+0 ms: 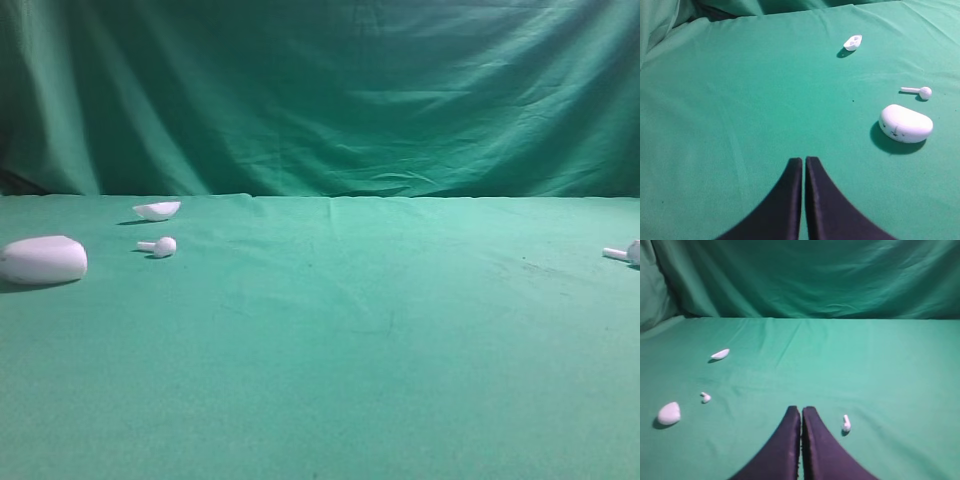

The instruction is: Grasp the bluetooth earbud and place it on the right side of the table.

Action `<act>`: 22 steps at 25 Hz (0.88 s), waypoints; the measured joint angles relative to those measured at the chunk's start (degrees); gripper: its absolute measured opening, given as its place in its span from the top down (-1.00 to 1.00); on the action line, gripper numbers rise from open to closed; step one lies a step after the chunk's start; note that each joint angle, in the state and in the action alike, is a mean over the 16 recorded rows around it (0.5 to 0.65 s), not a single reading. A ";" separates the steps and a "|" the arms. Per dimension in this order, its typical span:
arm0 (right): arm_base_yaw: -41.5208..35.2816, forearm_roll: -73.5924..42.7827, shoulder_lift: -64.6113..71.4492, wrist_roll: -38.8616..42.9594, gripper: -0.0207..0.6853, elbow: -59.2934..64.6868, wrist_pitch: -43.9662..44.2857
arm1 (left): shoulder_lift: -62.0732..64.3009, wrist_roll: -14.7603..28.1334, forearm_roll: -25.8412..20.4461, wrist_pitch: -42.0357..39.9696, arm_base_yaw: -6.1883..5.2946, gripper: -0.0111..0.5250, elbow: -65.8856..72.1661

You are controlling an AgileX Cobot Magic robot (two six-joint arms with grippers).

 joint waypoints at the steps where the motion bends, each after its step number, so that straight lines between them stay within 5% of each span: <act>1: -0.14 -0.41 -0.47 -0.14 0.94 0.89 -1.04 | 0.00 0.00 0.00 0.00 0.00 0.96 0.00; 15: -3.87 -5.09 -6.05 -1.04 0.94 26.98 -26.57 | 0.00 0.00 0.00 0.00 0.00 0.96 0.00; 22: -4.43 -5.21 -7.40 -0.43 0.94 35.94 -31.14 | 0.00 0.00 0.00 0.00 0.00 0.96 0.00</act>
